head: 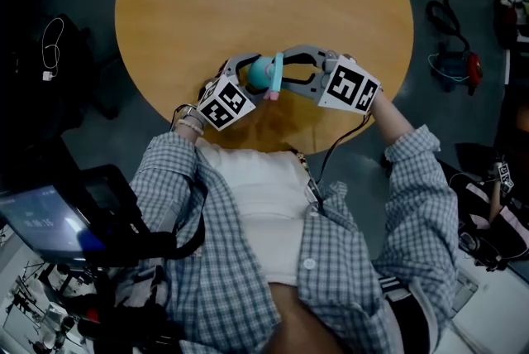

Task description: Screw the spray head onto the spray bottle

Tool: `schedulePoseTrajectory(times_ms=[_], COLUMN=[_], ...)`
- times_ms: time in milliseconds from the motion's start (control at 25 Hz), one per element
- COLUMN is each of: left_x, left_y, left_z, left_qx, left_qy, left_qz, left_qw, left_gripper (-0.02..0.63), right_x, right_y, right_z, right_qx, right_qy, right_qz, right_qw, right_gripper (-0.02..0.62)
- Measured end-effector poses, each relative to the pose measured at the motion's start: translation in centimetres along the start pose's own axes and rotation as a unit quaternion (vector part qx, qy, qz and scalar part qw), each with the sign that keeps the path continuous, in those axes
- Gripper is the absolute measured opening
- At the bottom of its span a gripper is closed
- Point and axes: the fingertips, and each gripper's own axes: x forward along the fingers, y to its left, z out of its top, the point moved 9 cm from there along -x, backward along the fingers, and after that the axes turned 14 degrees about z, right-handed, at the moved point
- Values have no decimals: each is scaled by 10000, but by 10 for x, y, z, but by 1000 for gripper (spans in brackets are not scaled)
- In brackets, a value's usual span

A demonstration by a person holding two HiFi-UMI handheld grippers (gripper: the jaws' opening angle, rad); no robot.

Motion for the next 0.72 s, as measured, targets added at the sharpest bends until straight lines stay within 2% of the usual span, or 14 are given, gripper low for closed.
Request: schedulePoseTrajectory(times_ms=[160,240,320,400,520,600,720], left_x=[1,1,1,2,4,4,4], left_y=[0,0,0,-1,-3,-3,-6], left_z=[-2,-2,-3,-3,-2,-2,-2], left_qx=[-13,-56,-102,-146,-229,-303,-430], left_qy=[-37,-34,-36,-40,-63,-85,-110], left_qz=[47,93,159,237,376,501,724], left_qw=[10000,9999,9998,9996,9990,9982,9964], left_gripper=[373,373,373,373,373,373,373], right_x=[4,8,14,20,26,33,42], right_y=[11,19,27,35,42,45,48], right_z=[-7,-9,-9,-9,-8,-4,3], right_qx=[510,756,1087,1538,2266,2554,2839], right_qy=[-534,-738,-889,-1077,-1455,-1556,-1505], right_qz=[-824,-1416,-2085,-2726,-3506,-3976,-4558], right_qw=[9939,9843,9679,9436,8970,8674,8301], right_gripper=[123,123,123,123,123,123,123])
